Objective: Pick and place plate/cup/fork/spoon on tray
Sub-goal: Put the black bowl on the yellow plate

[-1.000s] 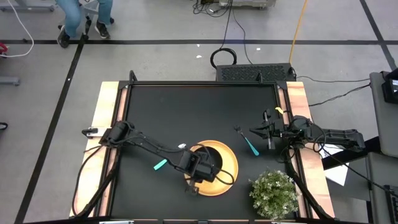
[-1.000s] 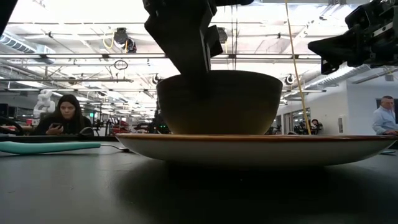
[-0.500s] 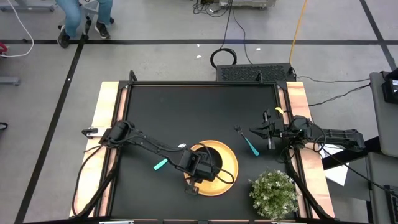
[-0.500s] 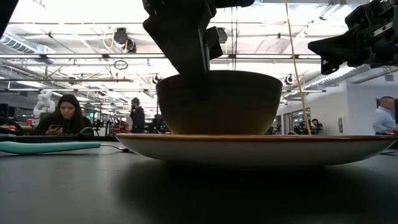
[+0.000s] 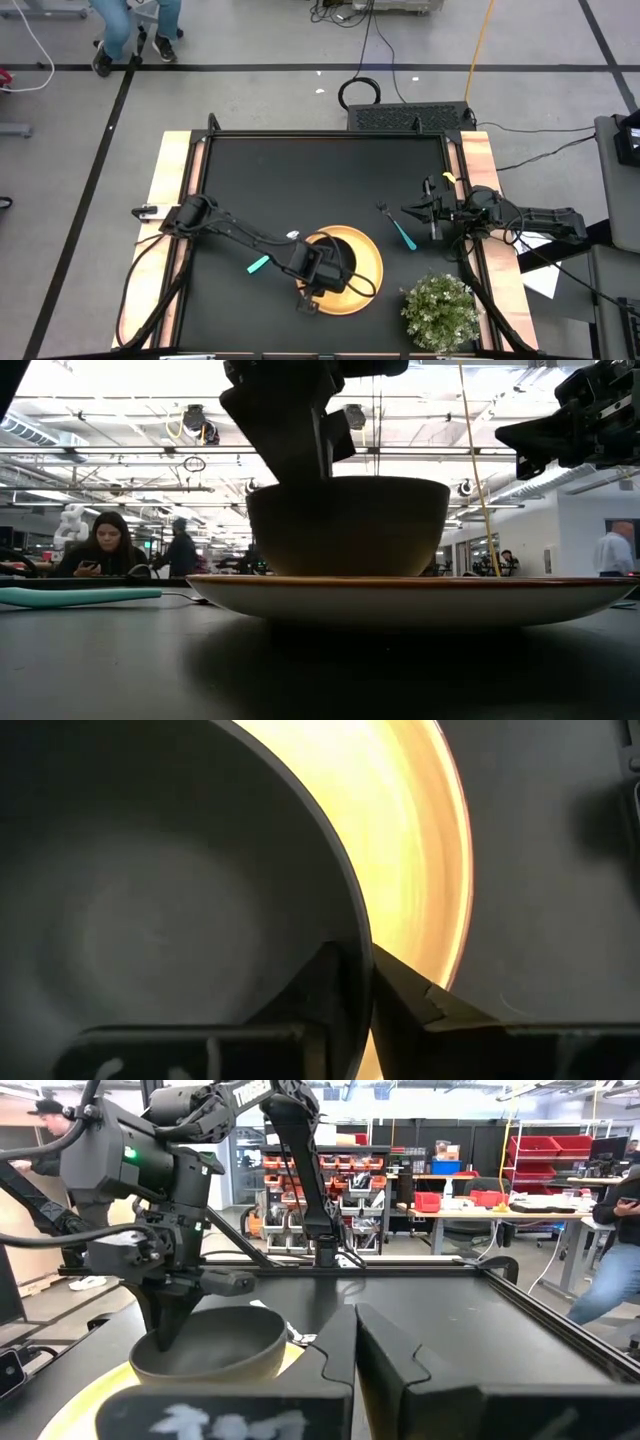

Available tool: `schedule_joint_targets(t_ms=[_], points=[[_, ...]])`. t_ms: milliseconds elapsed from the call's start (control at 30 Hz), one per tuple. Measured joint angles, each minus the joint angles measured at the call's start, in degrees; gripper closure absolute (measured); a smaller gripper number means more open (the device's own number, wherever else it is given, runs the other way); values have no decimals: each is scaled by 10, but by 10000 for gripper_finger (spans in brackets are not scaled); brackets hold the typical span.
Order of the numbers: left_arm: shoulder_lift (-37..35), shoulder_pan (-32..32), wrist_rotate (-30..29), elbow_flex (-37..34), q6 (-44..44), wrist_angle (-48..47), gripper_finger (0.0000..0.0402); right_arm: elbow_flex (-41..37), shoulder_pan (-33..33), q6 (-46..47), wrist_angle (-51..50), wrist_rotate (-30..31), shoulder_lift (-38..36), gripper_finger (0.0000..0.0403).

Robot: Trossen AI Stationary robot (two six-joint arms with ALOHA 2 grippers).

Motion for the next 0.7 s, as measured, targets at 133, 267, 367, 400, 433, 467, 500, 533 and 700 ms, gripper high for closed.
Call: schedule_joint_targets(t_ms=[133,267,367,400,433,467,500,533,700], points=[[1,0,0,0,-1,0,352,0,0,0,0,0,0,403],[1,0,-3,0,-1,1,357,0,0,0,0,0,0,403],[1,0,-7,0,-1,1,357,0,0,0,0,0,0,403],[1,0,-10,0,0,1,355,0,0,0,0,0,0,403],[1,0,-13,0,-1,1,353,0,0,0,0,0,0,403],[1,0,-16,0,-1,1,350,0,0,0,0,0,0,403],[1,0,-17,0,0,1,346,0,0,0,0,0,0,403],[1,0,-17,0,1,0,343,0,0,0,0,0,0,403],[1,0,-21,0,4,0,327,0,0,0,0,0,0,403]])
